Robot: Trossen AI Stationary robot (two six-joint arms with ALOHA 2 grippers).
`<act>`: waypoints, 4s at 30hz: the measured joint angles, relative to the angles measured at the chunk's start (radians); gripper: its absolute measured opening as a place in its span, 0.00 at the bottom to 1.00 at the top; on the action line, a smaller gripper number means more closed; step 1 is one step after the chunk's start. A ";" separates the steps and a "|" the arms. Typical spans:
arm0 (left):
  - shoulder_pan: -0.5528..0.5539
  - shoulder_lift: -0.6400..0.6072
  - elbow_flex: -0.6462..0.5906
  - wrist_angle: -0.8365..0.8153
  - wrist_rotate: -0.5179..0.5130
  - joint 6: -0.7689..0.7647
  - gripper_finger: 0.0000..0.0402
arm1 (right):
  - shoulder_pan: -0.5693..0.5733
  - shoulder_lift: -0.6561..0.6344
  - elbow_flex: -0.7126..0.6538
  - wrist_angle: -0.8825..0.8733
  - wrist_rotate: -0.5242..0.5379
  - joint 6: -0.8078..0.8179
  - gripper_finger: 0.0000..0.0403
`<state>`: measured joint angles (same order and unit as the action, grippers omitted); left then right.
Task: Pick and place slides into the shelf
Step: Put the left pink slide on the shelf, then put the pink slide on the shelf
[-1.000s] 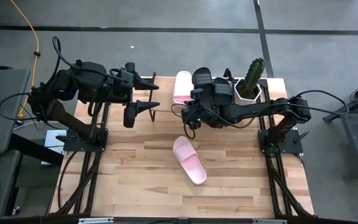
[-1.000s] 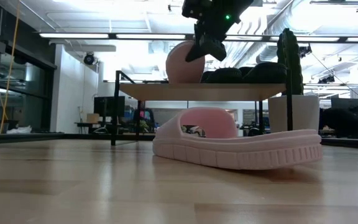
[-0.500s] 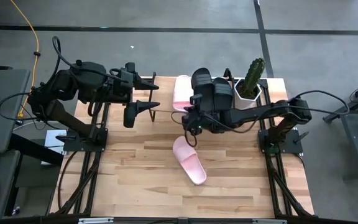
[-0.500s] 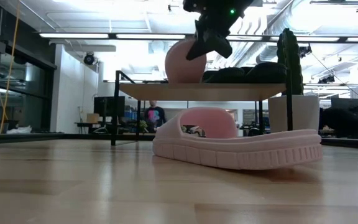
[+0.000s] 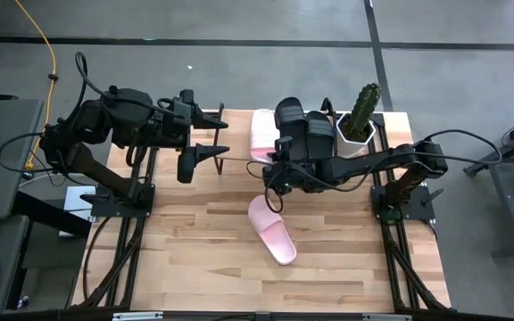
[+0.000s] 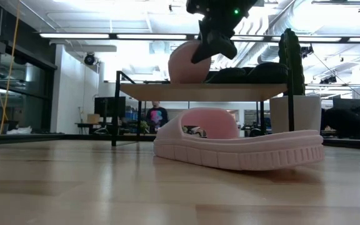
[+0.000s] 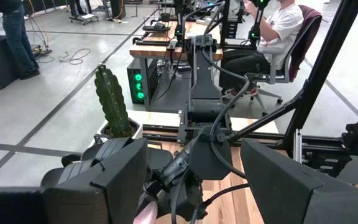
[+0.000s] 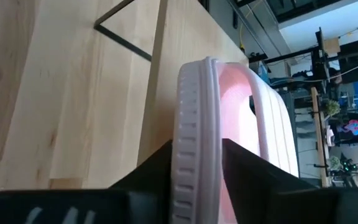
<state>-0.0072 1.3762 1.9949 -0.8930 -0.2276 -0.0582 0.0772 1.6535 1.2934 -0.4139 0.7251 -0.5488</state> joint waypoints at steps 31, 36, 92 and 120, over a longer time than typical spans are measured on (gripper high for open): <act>0.000 0.016 0.000 0.000 0.044 -0.018 0.62 | -0.102 0.000 0.000 -0.048 -0.219 0.081 0.41; 0.000 0.016 0.000 0.000 0.044 -0.018 0.62 | -0.082 0.000 0.000 -0.050 -0.173 0.078 0.48; 0.000 0.016 0.000 -0.043 0.033 -0.030 0.62 | 0.404 0.000 0.000 -0.031 -0.129 0.312 0.72; 0.000 0.243 -0.001 -0.201 0.144 -0.086 0.62 | 0.475 0.000 0.000 -0.517 -0.037 0.761 0.72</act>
<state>-0.0068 1.6194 1.9942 -1.0939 -0.0833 -0.1444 0.5527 1.6539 1.2938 -0.9313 0.6882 0.2122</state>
